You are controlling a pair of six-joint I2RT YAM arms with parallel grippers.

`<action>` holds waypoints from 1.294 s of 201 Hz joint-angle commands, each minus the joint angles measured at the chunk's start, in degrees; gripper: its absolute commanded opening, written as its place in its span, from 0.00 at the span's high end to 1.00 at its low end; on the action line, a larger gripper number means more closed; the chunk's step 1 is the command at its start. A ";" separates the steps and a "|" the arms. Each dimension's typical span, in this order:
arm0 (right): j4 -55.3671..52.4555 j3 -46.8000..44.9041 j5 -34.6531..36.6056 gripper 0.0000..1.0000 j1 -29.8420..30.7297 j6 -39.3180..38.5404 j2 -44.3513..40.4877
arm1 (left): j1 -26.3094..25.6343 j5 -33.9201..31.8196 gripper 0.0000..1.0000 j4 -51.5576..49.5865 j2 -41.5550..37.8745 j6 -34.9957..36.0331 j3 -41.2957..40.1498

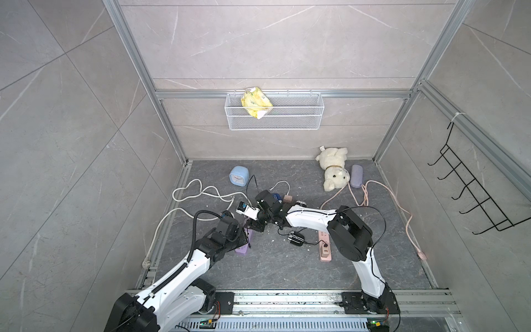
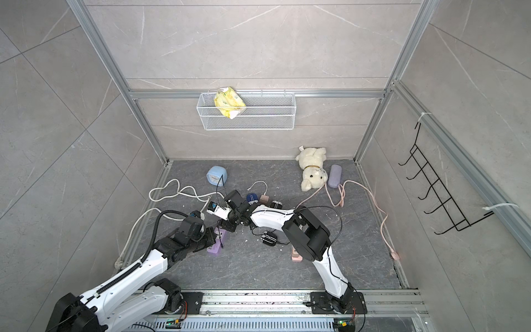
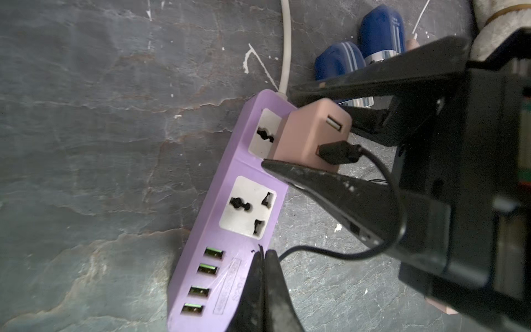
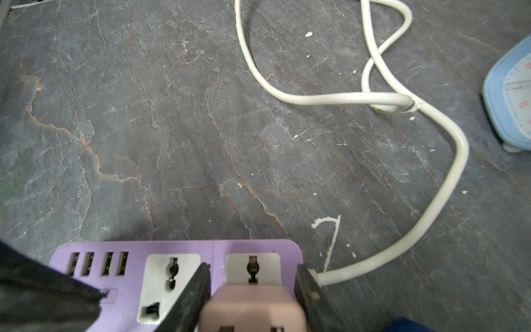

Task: Unplug the electric shaver
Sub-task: Remove the plug from the socket.

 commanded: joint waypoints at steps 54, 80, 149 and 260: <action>-5.19 -1.55 1.06 0.75 -0.27 0.92 -0.12 | 1.18 3.80 1.00 7.94 6.40 0.11 -1.46; -5.06 -1.72 1.27 0.75 -0.28 0.86 -0.43 | 1.54 3.74 1.00 6.91 6.91 -0.77 -2.24; -4.71 -1.99 0.40 0.75 -0.27 1.42 -1.13 | 3.80 3.40 1.00 6.39 9.10 -2.54 -5.36; -3.75 -1.59 -0.19 0.76 -0.35 3.77 -6.57 | 4.26 5.02 1.00 10.86 15.56 -5.28 -10.61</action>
